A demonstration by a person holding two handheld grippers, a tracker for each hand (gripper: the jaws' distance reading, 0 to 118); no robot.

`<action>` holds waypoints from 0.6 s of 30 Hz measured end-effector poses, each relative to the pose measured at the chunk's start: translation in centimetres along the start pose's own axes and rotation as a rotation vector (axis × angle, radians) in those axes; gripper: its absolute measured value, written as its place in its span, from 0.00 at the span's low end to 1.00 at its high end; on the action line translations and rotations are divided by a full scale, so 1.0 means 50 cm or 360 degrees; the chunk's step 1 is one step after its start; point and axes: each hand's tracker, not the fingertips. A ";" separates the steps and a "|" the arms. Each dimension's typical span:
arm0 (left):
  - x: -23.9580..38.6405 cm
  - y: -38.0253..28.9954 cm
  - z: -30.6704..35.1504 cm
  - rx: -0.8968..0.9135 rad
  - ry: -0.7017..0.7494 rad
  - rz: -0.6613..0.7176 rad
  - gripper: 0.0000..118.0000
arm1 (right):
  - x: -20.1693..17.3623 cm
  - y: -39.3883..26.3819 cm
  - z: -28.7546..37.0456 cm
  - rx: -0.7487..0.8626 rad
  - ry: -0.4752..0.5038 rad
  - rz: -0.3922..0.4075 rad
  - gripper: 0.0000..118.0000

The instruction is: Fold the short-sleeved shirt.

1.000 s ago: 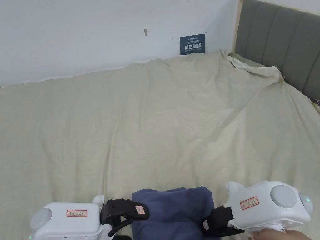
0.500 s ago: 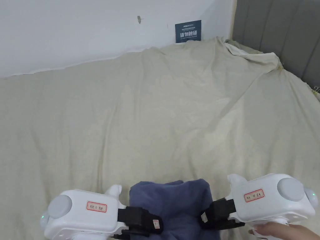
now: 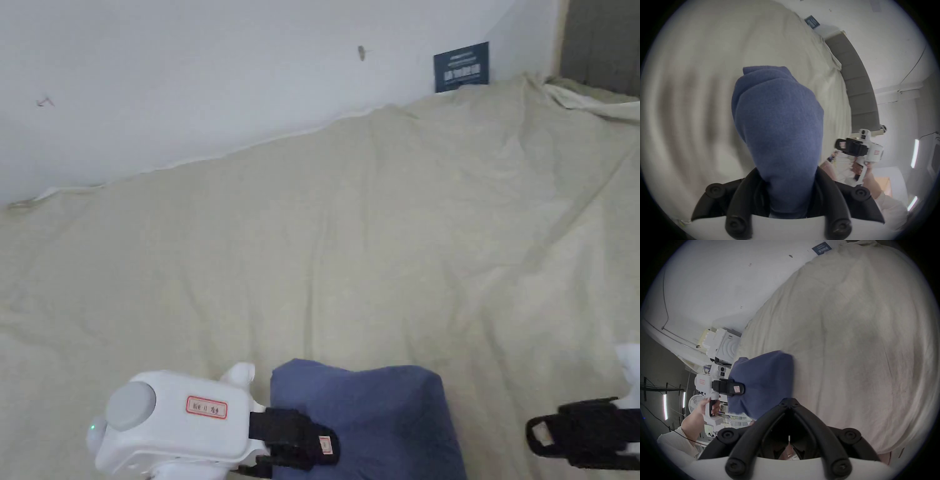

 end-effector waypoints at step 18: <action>-0.560 -0.006 0.570 0.0191 0.1051 0.0419 0.21 | -0.227 -0.051 -0.127 -0.0235 -0.0094 0.0140 0.00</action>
